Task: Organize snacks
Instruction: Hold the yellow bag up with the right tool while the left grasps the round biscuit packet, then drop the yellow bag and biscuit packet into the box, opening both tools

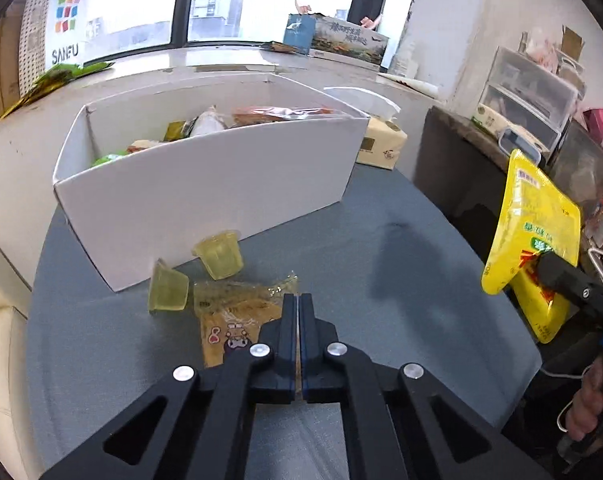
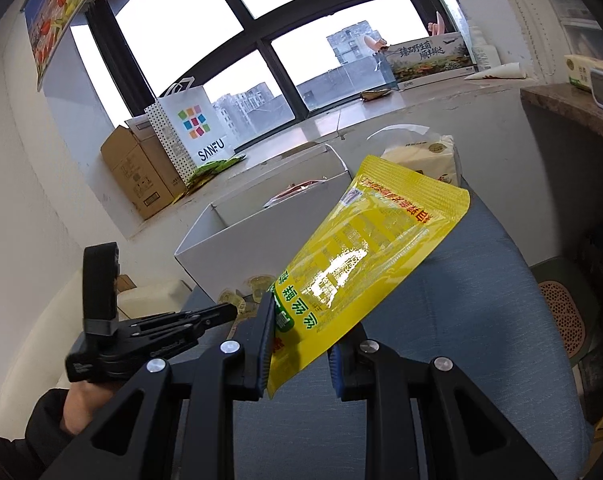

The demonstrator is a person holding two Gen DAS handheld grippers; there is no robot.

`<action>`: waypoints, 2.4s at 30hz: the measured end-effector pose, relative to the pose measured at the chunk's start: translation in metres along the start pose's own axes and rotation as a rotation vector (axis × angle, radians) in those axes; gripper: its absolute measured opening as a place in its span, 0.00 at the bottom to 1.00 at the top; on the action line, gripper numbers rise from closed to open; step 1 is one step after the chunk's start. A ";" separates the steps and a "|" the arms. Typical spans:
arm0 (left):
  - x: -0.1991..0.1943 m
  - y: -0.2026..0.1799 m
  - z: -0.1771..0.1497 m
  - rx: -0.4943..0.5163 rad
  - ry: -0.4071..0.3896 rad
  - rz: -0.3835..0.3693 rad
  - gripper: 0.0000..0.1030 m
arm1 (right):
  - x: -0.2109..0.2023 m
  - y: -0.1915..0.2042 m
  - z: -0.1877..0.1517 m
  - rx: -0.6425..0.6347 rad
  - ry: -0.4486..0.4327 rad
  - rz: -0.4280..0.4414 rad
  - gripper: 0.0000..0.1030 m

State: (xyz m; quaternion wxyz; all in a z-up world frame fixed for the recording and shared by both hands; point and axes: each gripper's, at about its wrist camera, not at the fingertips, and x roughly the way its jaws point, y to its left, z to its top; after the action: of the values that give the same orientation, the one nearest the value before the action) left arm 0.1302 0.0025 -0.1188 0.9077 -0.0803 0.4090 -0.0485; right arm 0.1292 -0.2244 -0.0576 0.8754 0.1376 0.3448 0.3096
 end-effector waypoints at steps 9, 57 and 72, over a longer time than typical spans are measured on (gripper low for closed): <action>0.042 0.000 -0.004 -0.001 0.086 0.127 1.00 | 0.002 -0.001 -0.002 -0.004 0.009 -0.004 0.24; 0.003 0.113 0.188 -0.105 -0.225 0.046 0.73 | 0.198 0.074 0.175 -0.254 0.155 -0.026 0.24; 0.040 0.130 0.167 -0.154 -0.092 0.098 1.00 | 0.219 0.057 0.182 -0.271 0.165 -0.160 1.00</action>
State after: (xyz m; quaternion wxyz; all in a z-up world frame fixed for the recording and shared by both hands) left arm 0.2845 0.1421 -0.0635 0.9179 -0.1316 0.3729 0.0313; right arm 0.3541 -0.0457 -0.0139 0.8764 -0.0352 0.3806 0.2930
